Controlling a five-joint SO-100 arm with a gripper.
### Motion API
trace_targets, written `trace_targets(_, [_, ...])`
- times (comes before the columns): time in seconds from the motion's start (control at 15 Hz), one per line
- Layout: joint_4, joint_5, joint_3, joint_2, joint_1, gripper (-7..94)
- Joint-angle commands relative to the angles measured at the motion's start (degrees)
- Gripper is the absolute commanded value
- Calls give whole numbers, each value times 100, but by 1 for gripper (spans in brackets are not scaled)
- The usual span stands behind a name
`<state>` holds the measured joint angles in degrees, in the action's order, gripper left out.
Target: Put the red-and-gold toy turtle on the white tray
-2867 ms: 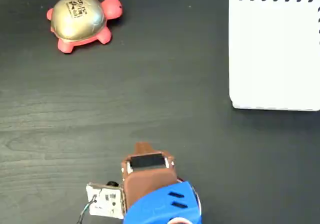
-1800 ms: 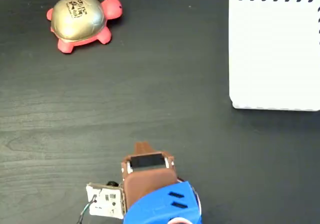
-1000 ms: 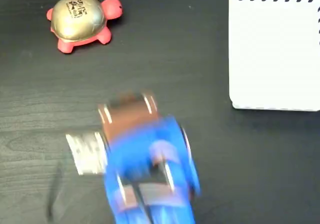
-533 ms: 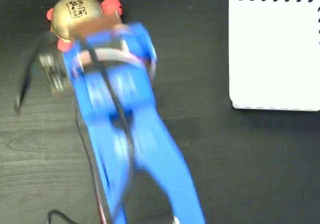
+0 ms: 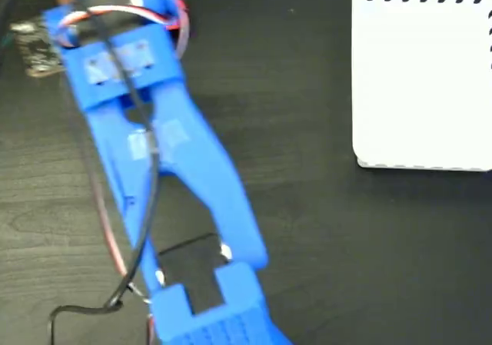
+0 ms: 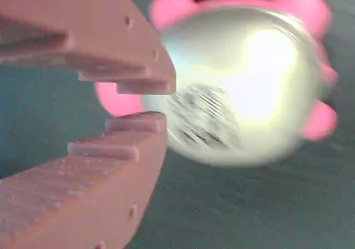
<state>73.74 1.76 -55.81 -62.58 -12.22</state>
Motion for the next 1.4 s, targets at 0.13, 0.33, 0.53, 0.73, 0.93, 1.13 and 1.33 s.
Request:
trace_targets(0.13, [79,-141,914,79,-149,0])
trace_targets(0.33, [-176,-158,888,229,-18,0])
trace_targets(0.53, [-9,-70,896,343,9,8])
trace_targets(0.73, [527,97,984,352,-18,41])
trace_targets(0.93, [870,237,1037,360,9,50])
trace_targets(1.13, [1020,483,1037,501,114,61])
trace_targets(1.33, [1063,835,1037,642,202,67])
